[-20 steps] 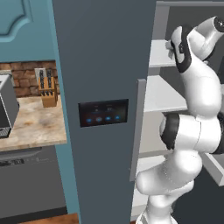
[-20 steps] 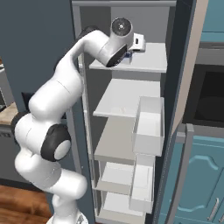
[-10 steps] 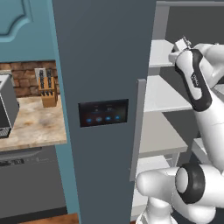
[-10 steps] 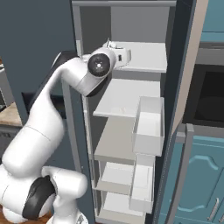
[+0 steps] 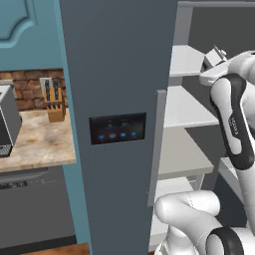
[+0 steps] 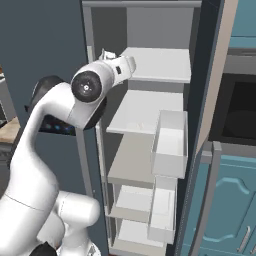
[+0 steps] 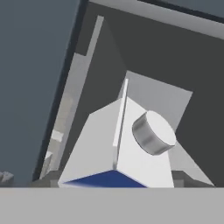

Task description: Take out the milk from the fridge and place it on the tray on the counter. Then take the sugar cube near the tray and place it in the tray.

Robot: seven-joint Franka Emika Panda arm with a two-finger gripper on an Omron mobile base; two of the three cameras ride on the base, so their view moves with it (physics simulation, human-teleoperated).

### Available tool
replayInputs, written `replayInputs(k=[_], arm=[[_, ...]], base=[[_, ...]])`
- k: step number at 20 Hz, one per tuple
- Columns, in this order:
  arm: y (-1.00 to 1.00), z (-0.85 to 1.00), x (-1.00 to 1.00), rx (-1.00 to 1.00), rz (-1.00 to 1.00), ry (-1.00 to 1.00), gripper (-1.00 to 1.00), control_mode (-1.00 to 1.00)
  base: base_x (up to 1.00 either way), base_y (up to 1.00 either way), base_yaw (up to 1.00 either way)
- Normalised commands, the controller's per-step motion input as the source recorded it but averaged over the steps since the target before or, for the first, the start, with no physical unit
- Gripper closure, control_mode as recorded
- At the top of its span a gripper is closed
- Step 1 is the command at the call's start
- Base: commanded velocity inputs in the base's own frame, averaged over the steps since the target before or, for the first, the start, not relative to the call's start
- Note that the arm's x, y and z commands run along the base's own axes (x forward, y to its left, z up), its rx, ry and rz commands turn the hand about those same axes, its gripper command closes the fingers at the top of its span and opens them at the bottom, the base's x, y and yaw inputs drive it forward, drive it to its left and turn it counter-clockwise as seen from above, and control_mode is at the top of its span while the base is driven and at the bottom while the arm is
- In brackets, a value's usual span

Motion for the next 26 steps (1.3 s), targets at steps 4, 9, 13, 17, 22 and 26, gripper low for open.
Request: replayInputs(k=[4, 9, 13, 17, 22, 26], arm=[[0.09, 0.11, -1.0, 0.03, 0.02, 0.29, 1.0, -1.0], [0.38, -0.02, -1.0, 0.21, 0.0, 0.18, 1.0, -1.0], [0.79, -0.2, -0.82, 0.08, -0.05, 0.1, 1.0, -1.0], [0.81, -0.21, -0.36, -0.05, -0.12, 0.04, 1.0, -1.0], [0.19, -0.07, -0.59, -0.02, -0.12, 0.01, 1.0, -1.0], [0.02, -0.01, -0.65, 0.0, -0.14, 0.05, 1.0, -1.0]], base=[[0.0, 0.0, 0.0], [0.0, 0.0, 0.0], [0.0, 0.0, 0.0], [0.0, 0.0, 0.0], [0.0, 0.0, 0.0], [0.0, 0.0, 0.0]])
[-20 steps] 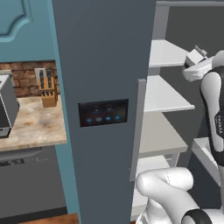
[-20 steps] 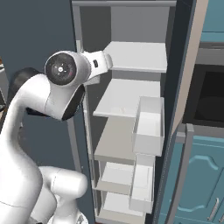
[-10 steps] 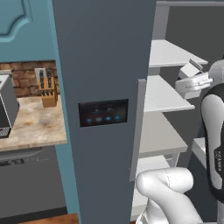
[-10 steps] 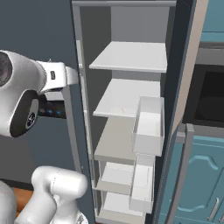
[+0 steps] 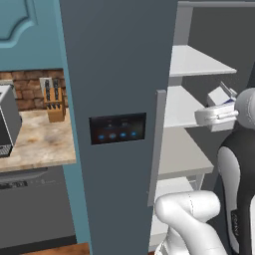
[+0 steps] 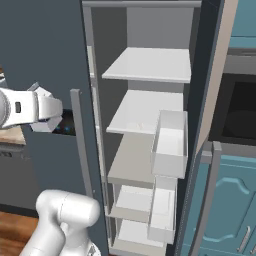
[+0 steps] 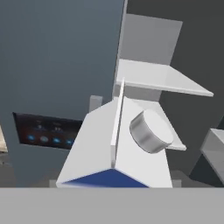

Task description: Take out the milk from the fridge and place it on the tray on the counter. Then take the sugar cube near the tray and place it in the tray.

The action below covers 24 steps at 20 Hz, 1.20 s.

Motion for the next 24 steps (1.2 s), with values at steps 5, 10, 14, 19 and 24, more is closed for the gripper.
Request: replayInputs(k=[5, 10, 14, 19, 24], arm=[[0.17, 0.0, -0.1, 0.0, -0.02, 0.05, 1.0, -1.0], [0.03, 0.0, -0.02, 0.0, 0.0, 0.0, 1.0, 1.0], [0.0, 0.0, 0.0, 0.0, 0.0, 0.0, 1.0, 1.0], [0.0, 0.0, 0.0, 0.0, 0.0, 0.0, 1.0, 1.0], [0.0, 0.0, 0.0, 0.0, 0.0, 0.0, 1.0, 1.0]], base=[[0.0, 0.0, 0.0], [-0.53, 0.06, 0.0], [-1.0, 0.35, 0.0], [-1.0, 0.46, 0.0], [-1.0, 0.8, 0.11]])
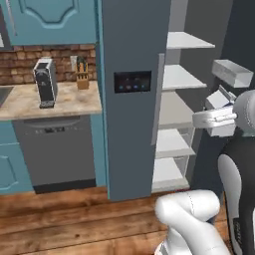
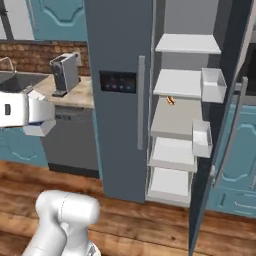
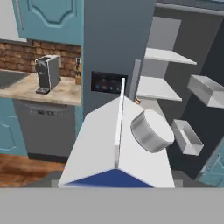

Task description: Take out the milk from the fridge and place it on the tray on the counter. Then take the sugar cube near the tray and place it in the tray.

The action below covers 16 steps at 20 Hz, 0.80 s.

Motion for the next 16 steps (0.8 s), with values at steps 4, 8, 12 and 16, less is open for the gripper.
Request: replayInputs(k=[4, 8, 12, 16], arm=[[0.0, 0.0, 0.0, 0.0, 0.0, 0.0, 1.0, 1.0], [0.0, 0.0, 0.0, 0.0, 0.0, 0.0, 1.0, 1.0], [0.0, 0.0, 0.0, 0.0, 0.0, 0.0, 1.0, 1.0], [0.0, 0.0, 0.0, 0.0, 0.0, 0.0, 1.0, 1.0]], base=[[-0.54, 0.9, 0.72], [-0.03, 0.13, 1.0], [0.0, 0.0, 1.0], [0.0, 0.0, 1.0]])
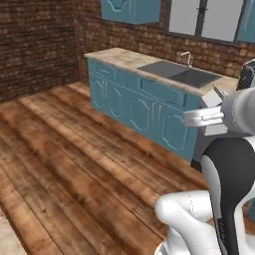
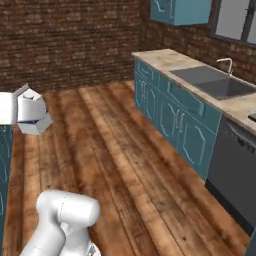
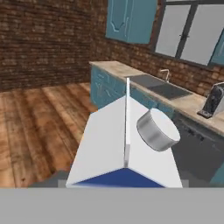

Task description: Take out the milk from the fridge and place it on the tray on the counter. Then take the sugar cube near the tray and place it in the tray.

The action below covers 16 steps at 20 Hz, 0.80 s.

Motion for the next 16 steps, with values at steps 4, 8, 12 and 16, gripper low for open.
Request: replayInputs(k=[4, 8, 12, 16], arm=[[0.0, 0.0, 0.0, 0.0, 0.0, 0.0, 1.0, 1.0], [0.0, 0.0, 0.0, 0.0, 0.0, 0.0, 1.0, 1.0], [0.0, 0.0, 0.0, 0.0, 0.0, 0.0, 1.0, 1.0], [0.0, 0.0, 0.0, 0.0, 0.0, 0.0, 1.0, 1.0]], base=[[0.0, 0.0, 1.0], [0.0, 0.0, 1.0], [0.0, -0.02, 1.0], [0.02, -0.09, 0.98]])
